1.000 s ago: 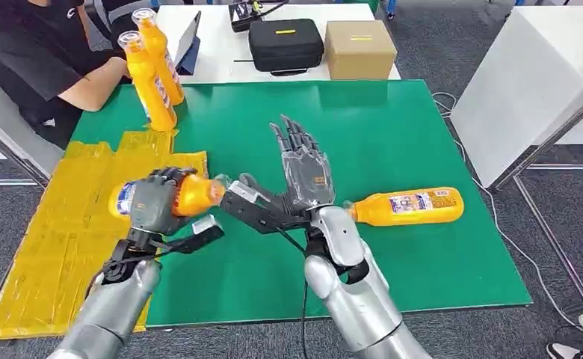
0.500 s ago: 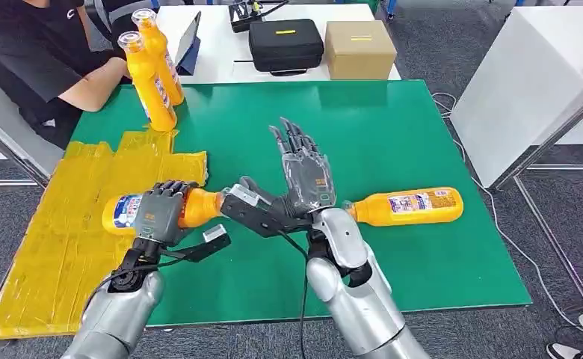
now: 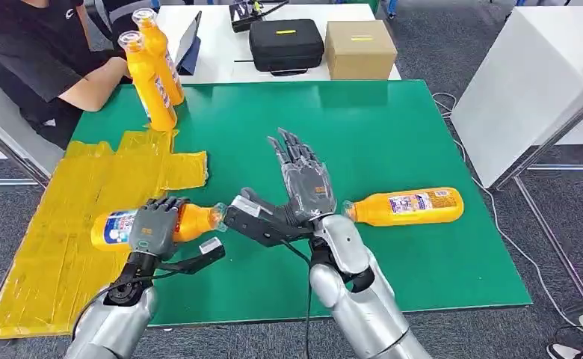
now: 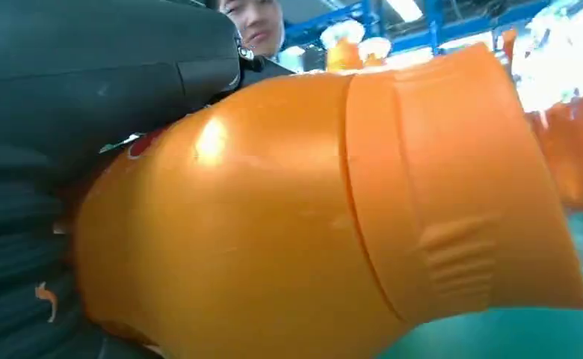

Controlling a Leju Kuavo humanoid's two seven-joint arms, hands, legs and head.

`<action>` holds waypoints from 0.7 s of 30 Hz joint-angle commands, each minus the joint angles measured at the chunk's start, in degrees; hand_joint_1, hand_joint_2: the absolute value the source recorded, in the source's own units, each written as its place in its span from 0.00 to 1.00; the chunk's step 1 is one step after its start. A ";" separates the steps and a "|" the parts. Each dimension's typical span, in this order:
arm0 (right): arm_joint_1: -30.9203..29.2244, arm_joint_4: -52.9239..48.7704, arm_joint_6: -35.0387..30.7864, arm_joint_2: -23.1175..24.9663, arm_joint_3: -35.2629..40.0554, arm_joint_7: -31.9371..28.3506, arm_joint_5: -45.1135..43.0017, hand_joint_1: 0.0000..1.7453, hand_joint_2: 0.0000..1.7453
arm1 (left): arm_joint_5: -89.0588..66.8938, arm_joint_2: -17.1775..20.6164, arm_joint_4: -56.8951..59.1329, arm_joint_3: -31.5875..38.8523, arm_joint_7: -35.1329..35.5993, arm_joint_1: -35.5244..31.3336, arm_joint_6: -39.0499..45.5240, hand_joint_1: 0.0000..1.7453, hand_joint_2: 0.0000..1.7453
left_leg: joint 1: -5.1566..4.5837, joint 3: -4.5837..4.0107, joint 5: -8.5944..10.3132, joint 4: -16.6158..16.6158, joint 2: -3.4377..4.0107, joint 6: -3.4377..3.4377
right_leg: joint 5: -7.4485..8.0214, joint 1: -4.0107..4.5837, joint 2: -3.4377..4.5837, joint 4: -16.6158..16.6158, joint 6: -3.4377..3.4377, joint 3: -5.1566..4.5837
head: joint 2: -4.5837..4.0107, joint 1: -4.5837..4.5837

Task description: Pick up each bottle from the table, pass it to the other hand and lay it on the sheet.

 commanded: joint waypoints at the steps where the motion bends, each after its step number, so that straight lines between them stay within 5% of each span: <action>1: 1.54 -3.82 0.91 -4.49 3.45 1.11 0.08 0.00 0.00 | -0.30 2.85 10.48 -17.02 7.25 -5.51 0.00 1.00 1.00 | 0.04 0.16 -0.07 0.01 -0.20 -0.13 | -0.12 0.03 -0.22 -0.04 -0.03 0.26 | 0.00 0.00; 20: 2.54 -7.83 2.04 -6.05 4.26 1.68 -0.05 0.00 0.00 | -0.30 1.84 15.03 -20.98 8.20 -8.50 0.00 1.00 1.00 | 0.03 0.14 -0.07 0.00 0.04 -0.12 | -0.04 0.03 0.01 -0.04 -0.03 0.17 | 0.00 0.00; 21: 2.83 -8.19 1.98 -6.55 4.27 1.71 -0.05 0.00 0.00 | -0.30 1.85 15.13 -22.32 8.94 -8.89 0.00 0.58 1.00 | 0.04 0.25 -0.13 0.02 0.03 -0.16 | -0.10 0.03 0.00 -0.03 -0.04 0.29 | 0.00 0.00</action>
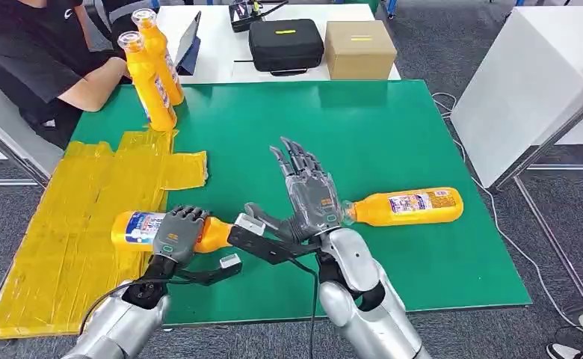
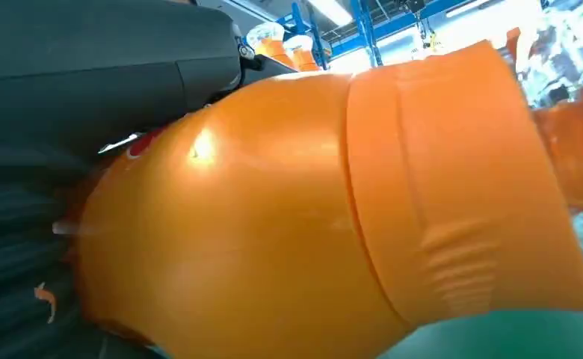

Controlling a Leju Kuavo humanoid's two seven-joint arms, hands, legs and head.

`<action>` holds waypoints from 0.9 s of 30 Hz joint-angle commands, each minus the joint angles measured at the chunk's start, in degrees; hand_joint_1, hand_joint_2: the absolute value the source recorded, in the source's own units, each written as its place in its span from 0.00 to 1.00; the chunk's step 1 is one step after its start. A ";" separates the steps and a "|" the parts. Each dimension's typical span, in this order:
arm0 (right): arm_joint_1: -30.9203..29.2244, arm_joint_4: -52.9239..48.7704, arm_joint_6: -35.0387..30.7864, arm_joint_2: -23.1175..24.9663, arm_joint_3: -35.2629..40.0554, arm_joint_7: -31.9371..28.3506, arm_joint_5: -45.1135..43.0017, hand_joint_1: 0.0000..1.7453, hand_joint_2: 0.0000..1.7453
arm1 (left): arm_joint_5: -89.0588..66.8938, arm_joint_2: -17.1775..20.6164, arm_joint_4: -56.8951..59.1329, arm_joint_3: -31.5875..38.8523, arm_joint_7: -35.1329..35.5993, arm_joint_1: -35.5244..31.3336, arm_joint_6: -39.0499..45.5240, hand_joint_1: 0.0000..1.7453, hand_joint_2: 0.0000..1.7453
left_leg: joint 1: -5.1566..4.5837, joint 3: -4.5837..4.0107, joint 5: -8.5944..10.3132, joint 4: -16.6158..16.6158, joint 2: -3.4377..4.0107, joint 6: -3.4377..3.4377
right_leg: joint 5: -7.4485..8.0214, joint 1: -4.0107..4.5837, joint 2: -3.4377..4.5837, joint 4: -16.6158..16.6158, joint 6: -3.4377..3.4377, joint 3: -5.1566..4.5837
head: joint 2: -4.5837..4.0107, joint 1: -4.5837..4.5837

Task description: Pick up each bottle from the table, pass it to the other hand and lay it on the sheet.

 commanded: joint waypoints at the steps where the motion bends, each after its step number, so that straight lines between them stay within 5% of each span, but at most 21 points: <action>1: -0.63 -0.90 0.34 -3.75 1.65 0.32 -0.22 0.00 0.00 | -0.28 0.77 5.13 -7.67 1.99 -4.17 -0.06 0.00 1.00 | 0.05 0.11 -0.05 0.01 -0.05 -0.11 | -0.05 0.04 -0.06 -0.05 -0.03 0.16 | 0.02 0.00; 2: -0.38 -0.89 0.29 -4.10 1.59 0.26 -0.19 0.00 0.00 | -0.28 0.72 5.86 -8.59 1.94 -4.64 -0.06 0.00 1.00 | 0.05 0.17 -0.08 0.01 -0.05 -0.13 | -0.08 0.04 -0.07 -0.05 -0.03 0.22 | 0.00 0.00; 3: -0.15 -0.50 0.89 -4.10 1.37 -0.35 -0.14 0.00 0.00 | -0.28 0.33 8.99 -9.36 3.06 -5.66 -0.06 0.00 0.00 | 0.06 0.26 -0.13 0.03 -0.09 -0.18 | -0.14 0.04 -0.12 -0.04 -0.04 0.33 | 0.00 0.00; 6: -1.69 2.31 0.31 -3.87 2.10 -0.88 -0.78 0.00 0.00 | 1.57 0.29 9.04 -4.99 0.86 -5.42 -0.06 0.00 0.00 | 0.06 0.26 -0.11 0.00 -0.06 -0.16 | -0.10 0.04 -0.07 -0.08 -0.04 0.32 | 0.00 0.00; 27: -6.43 5.10 1.74 -2.26 3.38 -0.72 -2.59 0.00 0.00 | -0.28 0.55 10.88 -3.17 2.52 -5.89 -0.06 0.00 0.00 | 0.05 0.31 -0.17 0.06 0.16 -0.22 | -0.11 0.04 0.15 0.03 -0.07 0.33 | 0.00 0.00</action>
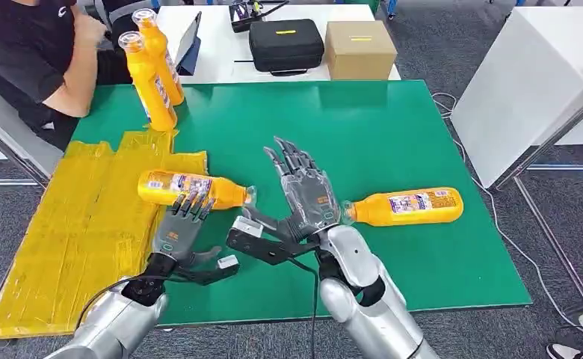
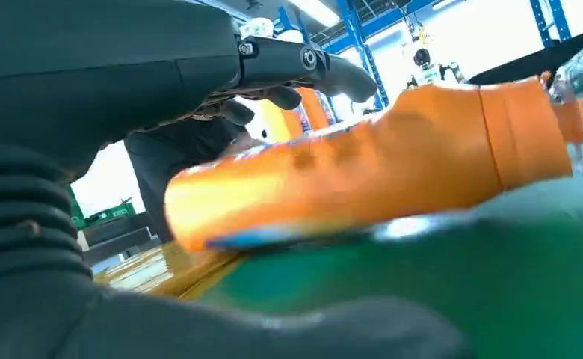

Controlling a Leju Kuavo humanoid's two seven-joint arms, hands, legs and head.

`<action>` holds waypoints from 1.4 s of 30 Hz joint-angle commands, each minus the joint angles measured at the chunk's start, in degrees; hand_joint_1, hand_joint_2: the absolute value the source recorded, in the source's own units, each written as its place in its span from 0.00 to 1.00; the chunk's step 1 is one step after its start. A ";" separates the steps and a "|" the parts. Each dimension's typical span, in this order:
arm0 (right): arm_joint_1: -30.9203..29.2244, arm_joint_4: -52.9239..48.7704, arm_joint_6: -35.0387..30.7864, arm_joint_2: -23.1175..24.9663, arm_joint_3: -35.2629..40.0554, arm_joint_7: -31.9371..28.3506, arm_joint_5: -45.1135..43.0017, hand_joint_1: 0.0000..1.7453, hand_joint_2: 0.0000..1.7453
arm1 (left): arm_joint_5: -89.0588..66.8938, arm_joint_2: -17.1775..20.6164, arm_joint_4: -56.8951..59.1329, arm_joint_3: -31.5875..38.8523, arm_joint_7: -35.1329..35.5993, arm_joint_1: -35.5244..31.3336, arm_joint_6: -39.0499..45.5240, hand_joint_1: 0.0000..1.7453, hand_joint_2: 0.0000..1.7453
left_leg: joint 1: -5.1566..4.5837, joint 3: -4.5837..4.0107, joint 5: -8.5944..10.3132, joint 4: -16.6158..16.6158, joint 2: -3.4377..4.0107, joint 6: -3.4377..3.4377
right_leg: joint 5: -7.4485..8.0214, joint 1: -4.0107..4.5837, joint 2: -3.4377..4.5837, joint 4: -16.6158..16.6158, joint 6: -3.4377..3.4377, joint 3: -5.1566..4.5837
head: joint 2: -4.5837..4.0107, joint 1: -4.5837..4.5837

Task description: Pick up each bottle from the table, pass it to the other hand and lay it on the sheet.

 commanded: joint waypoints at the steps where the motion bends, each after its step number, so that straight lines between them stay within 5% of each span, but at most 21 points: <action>1: -4.14 3.81 1.23 -0.54 1.61 0.33 -0.64 0.00 0.00 | -0.20 -0.30 5.50 1.04 0.47 -2.90 -0.15 0.00 0.00 | 0.05 0.18 -0.09 0.03 0.12 -0.15 | -0.05 0.04 0.10 -0.01 -0.05 0.17 | 0.00 0.00; 6: -2.69 2.42 0.34 -1.78 0.50 1.14 -0.95 0.00 0.00 | 9.90 -1.15 -5.03 10.78 -10.07 1.26 -0.15 0.00 0.00 | 0.06 0.30 -0.18 0.03 0.11 -0.21 | -0.13 0.05 0.08 -0.03 -0.07 0.30 | 0.00 0.00; 7: -0.77 0.86 0.09 -1.99 -1.86 1.37 -3.45 0.00 0.00 | 19.16 -6.29 -14.63 19.74 -19.28 5.35 -3.37 0.00 0.00 | 0.04 0.14 -0.07 -0.01 0.05 -0.12 | -0.05 0.03 0.03 -0.05 -0.03 0.14 | 0.00 0.02; 8: 1.85 -1.78 1.10 -3.85 -4.79 -1.22 -6.28 0.00 0.00 | 47.30 -4.42 -32.33 22.30 -30.17 10.39 -10.73 0.00 0.00 | 0.05 0.27 -0.16 0.02 0.02 -0.19 | -0.14 0.04 -0.01 -0.04 -0.05 0.29 | 0.02 0.00; 11: 5.83 -4.20 2.87 -5.28 -11.21 -5.18 -8.24 0.00 0.00 | 71.68 -1.44 -58.56 24.28 -27.96 20.18 -21.83 0.00 0.00 | 0.09 0.23 -0.26 0.13 -0.26 -0.17 | -0.28 0.07 -0.30 -0.07 -0.01 0.36 | 0.00 -0.04; 14: 10.32 -5.99 2.20 -8.70 -15.25 -8.31 -9.10 0.00 0.00 | 90.64 1.82 -63.92 27.90 -31.18 26.00 -29.53 0.00 0.00 | 0.05 0.16 -0.21 0.02 0.22 -0.11 | -0.09 0.03 0.16 -0.13 -0.01 0.14 | 0.00 0.00; 15: 12.31 -6.65 2.10 -10.95 -16.53 -9.46 -9.23 0.00 1.00 | 97.55 3.82 -64.24 29.22 -32.18 28.13 -34.03 0.00 0.00 | 0.04 0.26 -0.28 0.00 0.39 -0.17 | -0.11 0.02 0.30 -0.15 -0.03 0.19 | 0.02 0.04; 18: 16.94 -9.61 1.89 -12.53 -20.39 -11.41 -7.79 0.00 1.00 | 103.46 6.04 -62.76 30.97 -33.72 30.25 -40.05 0.00 0.00 | 0.00 0.51 -0.37 -0.13 0.29 -0.28 | -0.18 0.02 0.26 -0.26 -0.08 0.44 | 0.02 0.00; 28: 28.31 -20.55 3.37 -13.46 -23.89 -7.87 3.71 0.00 1.00 | 98.31 6.45 -60.59 29.05 -31.12 24.93 -37.42 0.00 0.00 | 0.04 0.20 -0.24 0.02 -0.21 -0.25 | -0.28 0.01 -0.24 -0.07 -0.14 0.18 | 0.00 0.00; 34: 27.80 -24.28 11.31 -10.61 -32.44 -6.19 10.63 0.00 1.00 | 96.66 5.83 -55.41 27.86 -29.62 18.82 -38.27 0.00 0.00 | 0.03 0.17 -0.22 0.06 -0.23 -0.25 | -0.27 0.02 -0.26 -0.01 -0.14 0.19 | 0.02 0.00; 42: 22.14 -13.06 17.76 -10.48 -41.95 -7.66 16.48 0.00 1.00 | 97.52 4.21 -45.93 25.31 -27.33 8.01 -38.21 0.00 0.00 | 0.04 0.25 -0.08 -0.03 -0.24 -0.17 | -0.09 0.02 -0.27 -0.16 -0.09 0.16 | 0.00 -0.02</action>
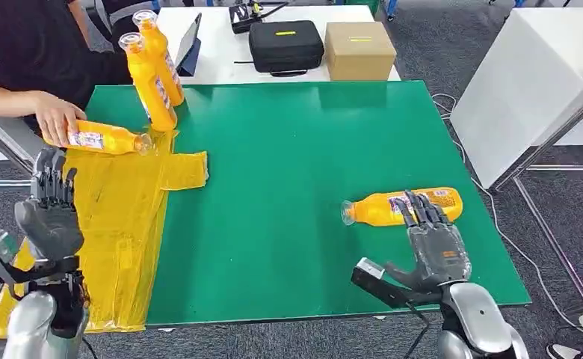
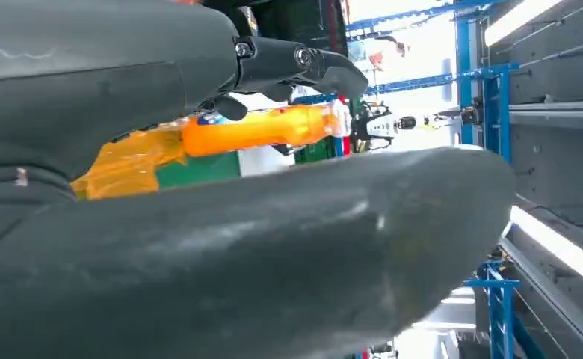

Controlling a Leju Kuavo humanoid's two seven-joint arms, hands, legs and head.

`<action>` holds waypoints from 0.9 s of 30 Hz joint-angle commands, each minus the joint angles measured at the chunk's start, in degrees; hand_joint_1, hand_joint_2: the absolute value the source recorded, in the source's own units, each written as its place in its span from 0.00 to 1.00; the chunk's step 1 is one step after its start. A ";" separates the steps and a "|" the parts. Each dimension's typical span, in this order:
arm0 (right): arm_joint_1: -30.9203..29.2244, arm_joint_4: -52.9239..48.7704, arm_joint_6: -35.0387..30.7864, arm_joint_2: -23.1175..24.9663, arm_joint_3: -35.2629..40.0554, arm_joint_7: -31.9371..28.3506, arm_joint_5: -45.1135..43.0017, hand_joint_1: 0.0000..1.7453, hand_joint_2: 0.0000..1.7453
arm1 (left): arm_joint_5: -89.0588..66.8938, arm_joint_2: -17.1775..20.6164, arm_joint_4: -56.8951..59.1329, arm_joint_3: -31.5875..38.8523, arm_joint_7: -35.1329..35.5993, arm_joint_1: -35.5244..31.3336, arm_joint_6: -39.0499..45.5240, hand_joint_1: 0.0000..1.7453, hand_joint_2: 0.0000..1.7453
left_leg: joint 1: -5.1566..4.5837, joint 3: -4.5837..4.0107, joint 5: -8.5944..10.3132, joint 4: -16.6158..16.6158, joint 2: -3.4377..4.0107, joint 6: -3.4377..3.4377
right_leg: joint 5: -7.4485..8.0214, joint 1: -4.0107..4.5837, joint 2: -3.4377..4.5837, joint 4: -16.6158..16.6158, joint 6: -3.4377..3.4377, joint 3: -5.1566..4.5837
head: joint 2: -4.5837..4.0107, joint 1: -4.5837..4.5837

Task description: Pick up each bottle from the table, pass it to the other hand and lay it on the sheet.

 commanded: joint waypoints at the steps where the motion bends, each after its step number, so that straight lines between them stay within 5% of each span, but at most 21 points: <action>1: -5.21 9.10 3.06 1.69 -11.93 -1.69 4.09 0.00 1.00 | 0.68 -1.27 12.81 -2.99 1.38 -12.40 0.19 0.00 0.00 | 0.07 0.19 0.02 -0.03 -0.23 -0.16 | -0.03 0.06 -0.26 -0.11 -0.04 0.40 | 0.00 0.02; 8: -5.71 9.25 3.53 2.52 -12.17 -1.01 5.40 0.00 1.00 | 0.98 -1.17 12.46 -2.83 1.35 -11.54 0.26 0.00 0.00 | 0.02 0.19 0.00 -0.04 0.01 -0.09 | -0.02 0.04 -0.06 -0.07 -0.03 0.37 | 0.02 0.00; 15: -20.11 31.16 1.66 1.95 -15.29 -2.32 9.40 0.00 1.00 | 2.72 -2.24 19.16 -4.32 -1.11 -15.77 0.61 0.00 0.00 | 0.12 0.31 -0.01 -0.04 0.25 -0.14 | 0.08 0.13 0.15 -0.16 -0.03 0.48 | 0.00 0.00; 27: -35.80 59.23 -4.05 -0.07 -13.26 -2.50 12.88 0.00 1.00 | 4.75 -2.93 22.94 -6.65 -3.90 -18.75 2.01 0.00 0.00 | 0.05 0.21 0.10 0.02 0.24 0.00 | 0.15 0.07 0.19 -0.06 0.03 0.39 | 0.00 0.02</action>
